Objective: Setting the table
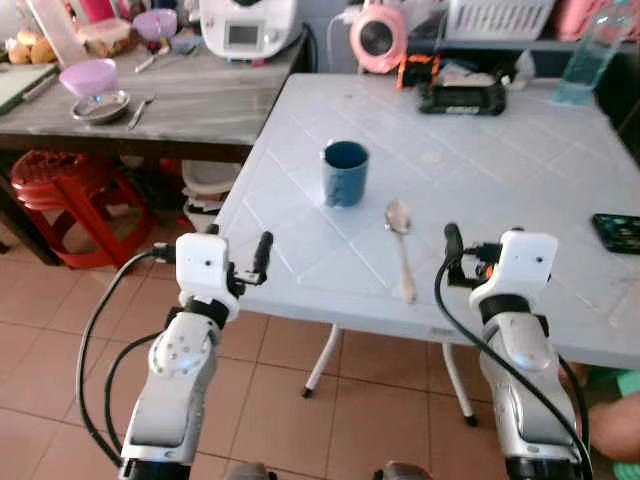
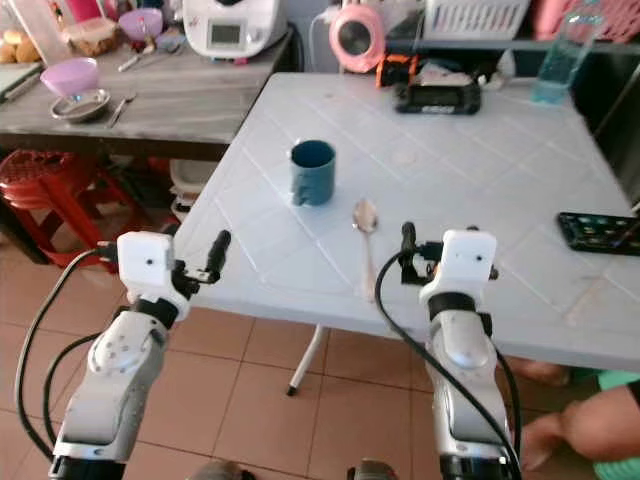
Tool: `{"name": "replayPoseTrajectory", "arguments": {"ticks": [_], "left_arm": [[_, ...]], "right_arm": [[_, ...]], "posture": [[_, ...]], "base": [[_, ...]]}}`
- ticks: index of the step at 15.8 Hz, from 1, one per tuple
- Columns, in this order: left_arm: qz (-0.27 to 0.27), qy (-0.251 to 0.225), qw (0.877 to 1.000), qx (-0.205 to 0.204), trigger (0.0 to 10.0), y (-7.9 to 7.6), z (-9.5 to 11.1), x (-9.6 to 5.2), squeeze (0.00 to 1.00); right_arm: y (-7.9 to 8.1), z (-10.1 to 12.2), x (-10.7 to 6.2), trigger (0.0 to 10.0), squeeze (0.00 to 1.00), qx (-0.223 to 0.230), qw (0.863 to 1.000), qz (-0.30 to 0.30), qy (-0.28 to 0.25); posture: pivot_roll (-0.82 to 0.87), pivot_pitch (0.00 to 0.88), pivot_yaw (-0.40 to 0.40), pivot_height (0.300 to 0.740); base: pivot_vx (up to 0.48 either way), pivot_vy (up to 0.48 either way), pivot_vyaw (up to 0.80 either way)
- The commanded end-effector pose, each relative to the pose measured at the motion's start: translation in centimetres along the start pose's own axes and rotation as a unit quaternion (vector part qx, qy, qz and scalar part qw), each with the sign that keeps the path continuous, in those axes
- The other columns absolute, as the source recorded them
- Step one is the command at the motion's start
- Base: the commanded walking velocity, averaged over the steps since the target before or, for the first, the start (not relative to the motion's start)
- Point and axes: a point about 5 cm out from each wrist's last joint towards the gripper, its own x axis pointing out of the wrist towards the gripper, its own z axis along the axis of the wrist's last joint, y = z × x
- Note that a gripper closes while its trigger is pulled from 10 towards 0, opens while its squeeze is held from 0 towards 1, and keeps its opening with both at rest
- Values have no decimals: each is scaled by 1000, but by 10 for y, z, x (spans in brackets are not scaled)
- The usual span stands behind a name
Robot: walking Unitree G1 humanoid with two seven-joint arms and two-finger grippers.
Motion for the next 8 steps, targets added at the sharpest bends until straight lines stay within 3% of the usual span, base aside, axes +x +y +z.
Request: {"name": "replayPoseTrajectory", "arguments": {"ticks": [1, 8], "left_arm": [[8, 6, 1000, 12, 10000, 7, 1, -3, 0], [-6, 38, 999, 29, 10000, 12, 0, -22, 0]], "right_arm": [[5, -1, 2, 10000, 0, 9, 1000, 14, 10], [10, -5, 18, 10000, 0, -15, 997, 53, 58]], "posture": [[14, 55, 52, 740], [52, 134, 79, 740]], "base": [[0, 0, 0], [0, 0, 0]]}}
